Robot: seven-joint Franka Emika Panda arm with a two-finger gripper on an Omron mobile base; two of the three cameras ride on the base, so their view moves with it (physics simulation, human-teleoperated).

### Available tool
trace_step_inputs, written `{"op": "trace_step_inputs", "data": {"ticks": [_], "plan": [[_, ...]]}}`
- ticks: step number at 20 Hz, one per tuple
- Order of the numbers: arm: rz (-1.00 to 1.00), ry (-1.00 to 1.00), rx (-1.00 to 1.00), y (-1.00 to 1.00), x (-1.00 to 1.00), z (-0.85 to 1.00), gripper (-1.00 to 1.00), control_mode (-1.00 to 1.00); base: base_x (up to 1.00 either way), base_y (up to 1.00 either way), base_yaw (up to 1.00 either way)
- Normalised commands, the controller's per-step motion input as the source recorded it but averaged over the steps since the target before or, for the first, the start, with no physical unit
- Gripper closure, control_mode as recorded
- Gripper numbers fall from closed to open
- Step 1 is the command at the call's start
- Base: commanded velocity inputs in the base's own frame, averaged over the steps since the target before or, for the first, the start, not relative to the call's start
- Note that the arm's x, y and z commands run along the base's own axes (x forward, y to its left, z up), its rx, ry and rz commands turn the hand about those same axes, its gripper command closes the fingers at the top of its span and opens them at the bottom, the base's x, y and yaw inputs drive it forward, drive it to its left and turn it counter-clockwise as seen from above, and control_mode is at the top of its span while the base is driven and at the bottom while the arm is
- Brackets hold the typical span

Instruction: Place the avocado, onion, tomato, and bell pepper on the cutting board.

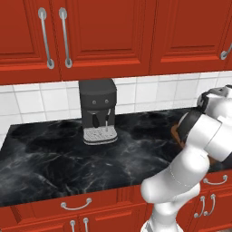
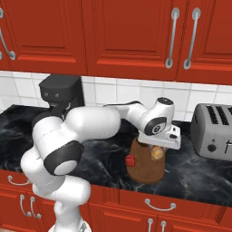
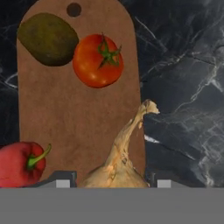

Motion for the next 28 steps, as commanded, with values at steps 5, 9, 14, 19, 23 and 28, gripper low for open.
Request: {"op": "trace_step_inputs", "data": {"ticks": [5,9,14,19,23,28], "plan": [[0.0,0.01,0.05,0.0,-0.11,-0.42,1.0,-1.0,0.0,0.0,0.0],[0.0,0.02,0.06,0.0,-0.11,-0.35,1.0,-1.0,0.0,0.0,0.0],[0.0,0.02,0.06,0.02,-0.12,-0.27,1.0,-1.0,0.0,0.0,0.0],[0.0,0.0,0.03,0.19,-0.07,-0.15,1.0,-1.0,0.0,0.0,0.0],[0.0,0.0,0.01,0.35,0.0,-0.01,1.0,-1.0,0.0,0.0,0.0],[0.0,0.0,0.0,0.12,0.0,-0.12,1.0,-1.0,0.0,0.0,0.0]]}}
